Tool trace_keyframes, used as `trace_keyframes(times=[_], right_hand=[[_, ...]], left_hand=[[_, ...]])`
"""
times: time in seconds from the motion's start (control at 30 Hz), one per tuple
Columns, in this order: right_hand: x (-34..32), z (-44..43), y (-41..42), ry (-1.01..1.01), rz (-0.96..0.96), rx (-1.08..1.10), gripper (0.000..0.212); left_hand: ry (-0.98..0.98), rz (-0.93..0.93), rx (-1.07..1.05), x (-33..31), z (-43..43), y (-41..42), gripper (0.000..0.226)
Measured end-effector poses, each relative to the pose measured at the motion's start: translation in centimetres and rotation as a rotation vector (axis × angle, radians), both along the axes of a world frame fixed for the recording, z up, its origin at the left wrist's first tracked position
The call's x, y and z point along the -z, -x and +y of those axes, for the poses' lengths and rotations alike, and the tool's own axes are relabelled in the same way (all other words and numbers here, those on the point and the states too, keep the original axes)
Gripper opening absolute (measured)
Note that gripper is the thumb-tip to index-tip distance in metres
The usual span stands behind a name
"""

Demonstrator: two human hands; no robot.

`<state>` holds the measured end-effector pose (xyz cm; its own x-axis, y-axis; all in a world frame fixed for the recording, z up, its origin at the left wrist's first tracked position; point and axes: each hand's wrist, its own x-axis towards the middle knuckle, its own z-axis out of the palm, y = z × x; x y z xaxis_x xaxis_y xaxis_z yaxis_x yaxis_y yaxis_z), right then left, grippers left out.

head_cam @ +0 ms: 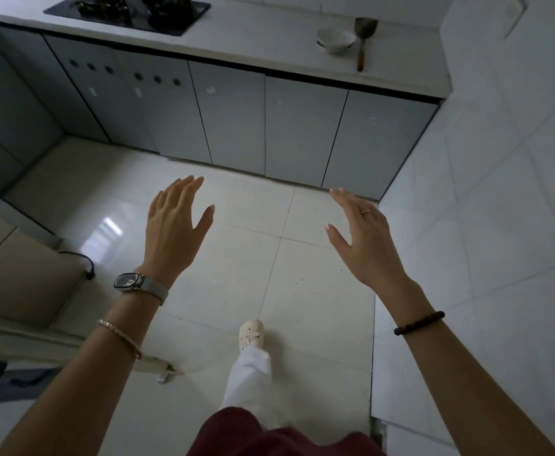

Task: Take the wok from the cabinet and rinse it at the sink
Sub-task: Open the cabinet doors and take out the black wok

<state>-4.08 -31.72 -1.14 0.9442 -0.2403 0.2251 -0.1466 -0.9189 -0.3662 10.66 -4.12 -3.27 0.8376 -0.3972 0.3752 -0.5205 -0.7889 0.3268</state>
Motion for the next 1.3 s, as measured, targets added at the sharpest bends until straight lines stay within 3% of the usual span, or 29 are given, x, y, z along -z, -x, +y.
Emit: trace_keyframes(times=[0.57, 1.1, 1.3], right_hand=[[-0.8, -3.7, -24.5, -0.084, -0.022, 0.083, 0.054], [1.1, -14.4, -46.8, -0.165, -0.002, 0.055, 0.055], [1.3, -18.5, -55.1, -0.350, 0.018, 0.065, 0.052]], left_hand=[[0.015, 0.114, 0.007, 0.6, -4.8, -23.9, 0.049], [0.004, 0.119, 0.014, 2.2, -15.8, -44.8, 0.047], [0.032, 0.105, 0.009, 1.3, -21.1, -52.4, 0.046]])
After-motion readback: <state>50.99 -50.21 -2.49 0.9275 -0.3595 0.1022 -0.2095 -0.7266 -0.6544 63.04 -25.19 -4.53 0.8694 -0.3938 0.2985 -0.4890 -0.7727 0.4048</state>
